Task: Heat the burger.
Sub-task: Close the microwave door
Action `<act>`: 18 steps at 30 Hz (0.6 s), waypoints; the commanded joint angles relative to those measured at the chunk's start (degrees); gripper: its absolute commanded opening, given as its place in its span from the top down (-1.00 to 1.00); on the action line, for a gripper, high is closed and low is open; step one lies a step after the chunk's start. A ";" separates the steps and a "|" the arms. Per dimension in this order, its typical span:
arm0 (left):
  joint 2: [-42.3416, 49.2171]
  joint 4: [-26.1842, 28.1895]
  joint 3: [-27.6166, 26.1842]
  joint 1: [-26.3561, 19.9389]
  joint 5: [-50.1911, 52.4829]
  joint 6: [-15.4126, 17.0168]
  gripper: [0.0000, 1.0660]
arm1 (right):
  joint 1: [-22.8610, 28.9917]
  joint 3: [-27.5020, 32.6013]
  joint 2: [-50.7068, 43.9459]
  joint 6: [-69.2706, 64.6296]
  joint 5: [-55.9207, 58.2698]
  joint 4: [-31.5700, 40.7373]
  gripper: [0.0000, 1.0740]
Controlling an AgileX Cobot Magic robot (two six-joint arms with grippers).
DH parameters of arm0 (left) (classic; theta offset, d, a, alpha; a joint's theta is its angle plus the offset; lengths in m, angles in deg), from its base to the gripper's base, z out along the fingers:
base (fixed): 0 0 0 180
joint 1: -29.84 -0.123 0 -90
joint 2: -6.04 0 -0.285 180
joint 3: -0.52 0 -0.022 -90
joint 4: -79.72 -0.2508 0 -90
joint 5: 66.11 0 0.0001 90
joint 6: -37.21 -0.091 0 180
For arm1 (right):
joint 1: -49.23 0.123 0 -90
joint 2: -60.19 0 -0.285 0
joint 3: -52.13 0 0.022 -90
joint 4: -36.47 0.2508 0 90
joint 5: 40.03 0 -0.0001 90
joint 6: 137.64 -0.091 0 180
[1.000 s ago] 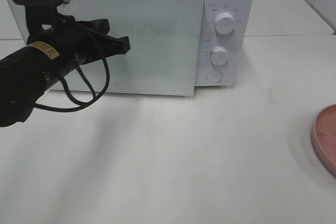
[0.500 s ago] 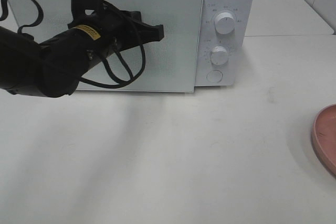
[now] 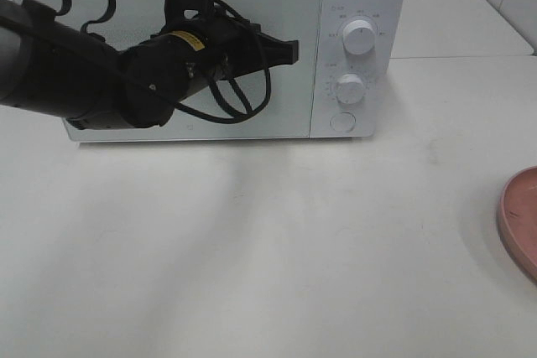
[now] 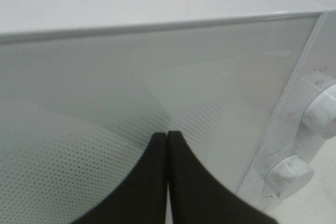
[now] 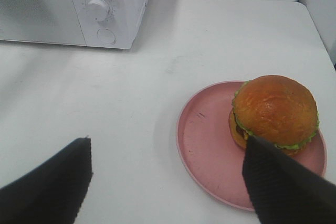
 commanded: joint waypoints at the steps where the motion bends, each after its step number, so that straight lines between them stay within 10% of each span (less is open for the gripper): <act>1: -0.34 4.93 -2.35 -1.72 4.30 -0.74 1.00 | -0.40 0.23 -1.83 0.86 0.11 -0.11 -0.42; 15: 4.98 0.57 4.76 3.50 -4.93 -1.09 1.00 | -0.40 0.23 -1.83 0.86 0.11 -0.11 -0.42; 18: 6.53 0.57 7.22 4.41 -8.08 -1.09 0.66 | -0.40 0.23 -1.83 0.86 0.11 -0.11 -0.42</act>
